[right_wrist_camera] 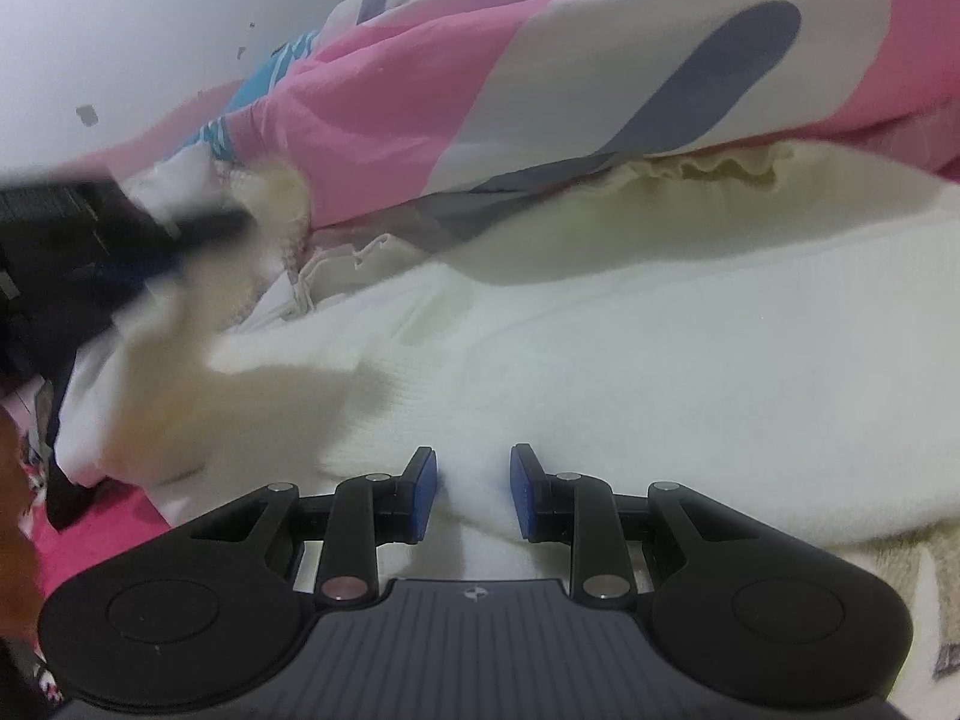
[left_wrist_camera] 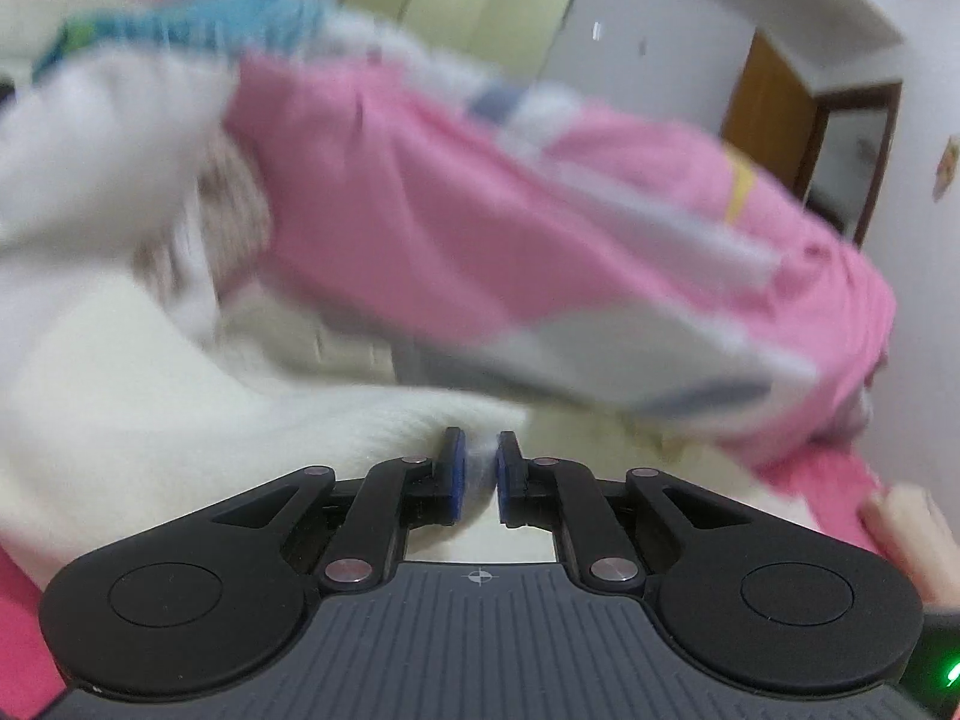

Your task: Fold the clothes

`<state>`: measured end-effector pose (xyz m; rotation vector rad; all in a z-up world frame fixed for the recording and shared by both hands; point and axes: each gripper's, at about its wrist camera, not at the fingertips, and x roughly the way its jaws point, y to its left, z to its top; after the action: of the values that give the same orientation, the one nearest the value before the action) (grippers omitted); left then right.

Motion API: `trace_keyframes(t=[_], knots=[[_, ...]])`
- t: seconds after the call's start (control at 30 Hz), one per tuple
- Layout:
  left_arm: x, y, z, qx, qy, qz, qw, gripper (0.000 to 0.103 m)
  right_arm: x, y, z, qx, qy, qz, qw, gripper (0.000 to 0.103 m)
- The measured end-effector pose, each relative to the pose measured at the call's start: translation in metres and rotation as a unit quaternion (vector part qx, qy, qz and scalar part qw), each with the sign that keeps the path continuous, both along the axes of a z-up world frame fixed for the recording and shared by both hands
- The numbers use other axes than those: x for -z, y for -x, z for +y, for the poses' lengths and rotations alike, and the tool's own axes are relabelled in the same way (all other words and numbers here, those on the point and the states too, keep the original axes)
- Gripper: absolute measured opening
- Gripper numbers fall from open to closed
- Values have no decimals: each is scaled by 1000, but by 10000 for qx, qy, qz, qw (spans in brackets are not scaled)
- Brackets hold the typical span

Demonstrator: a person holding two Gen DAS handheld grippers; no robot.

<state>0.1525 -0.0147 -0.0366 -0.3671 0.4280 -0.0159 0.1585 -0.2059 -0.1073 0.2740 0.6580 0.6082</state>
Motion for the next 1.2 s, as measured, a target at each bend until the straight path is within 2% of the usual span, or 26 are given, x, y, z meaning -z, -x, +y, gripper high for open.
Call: trace_keyframes(t=[0.03,0.1,0.2,0.37,0.47,0.5,0.53,0.57,0.6,0.63,0.7,0.77,0.8,0.93,0.97,1.03,1.07,1.1,1.13,1.2], knots=[[3,1,1,6,41,65,10000,23,0,0,-1,-1,-50,20,10000,28],[7,5,2,-10,87,125,9999,38,1,-1,-4,-3,-145,59,9999,28],[3,14,0,-31,-18,50,10000,45,2,-1,-5,-4,-200,78,9998,28],[-18,26,7,72,-70,141,9999,46,2,-1,-5,-3,-224,88,9997,28],[-62,35,24,101,-531,115,9985,46,2,0,-5,5,-249,97,9996,28],[-81,41,31,49,-899,-10,9959,46,2,0,-6,5,-259,101,9996,28],[-102,48,37,-35,-1363,-188,9905,46,2,0,-6,6,-271,104,9996,28],[-124,56,44,-119,-1824,-366,9825,52,2,1,-6,7,-282,106,9995,28],[-142,64,50,-264,-2287,-524,9717,63,2,1,-7,7,-293,109,9995,28],[-158,72,55,-438,-2747,-671,9582,69,2,1,-7,7,-303,112,9995,28],[-174,85,65,-688,-3301,-770,9383,90,2,1,-8,7,-328,121,9994,28],[-186,97,75,-917,-3776,-827,9177,99,3,1,-9,7,-373,143,9992,28],[-183,101,79,-903,-3787,-768,9179,99,3,0,-10,8,-397,156,9991,28],[-114,98,75,-218,-2866,-154,9577,97,3,0,-12,13,-476,213,9986,28],[-95,97,74,-38,-2615,4,9652,94,3,-1,-12,19,-494,244,9985,28],[-58,96,58,338,-2203,176,9747,85,2,-2,-12,33,-537,320,9980,29],[-41,96,47,509,-2121,235,9756,78,0,-2,-13,33,-557,383,9977,32],[-26,95,34,671,-2095,289,9751,76,-2,-3,-13,30,-576,458,9973,34],[-14,95,24,837,-2143,307,9727,75,-5,-3,-14,50,-594,540,9968,36],[6,96,9,1130,-2304,350,9659,68,-11,1,-17,97,-750,725,9945,47]])
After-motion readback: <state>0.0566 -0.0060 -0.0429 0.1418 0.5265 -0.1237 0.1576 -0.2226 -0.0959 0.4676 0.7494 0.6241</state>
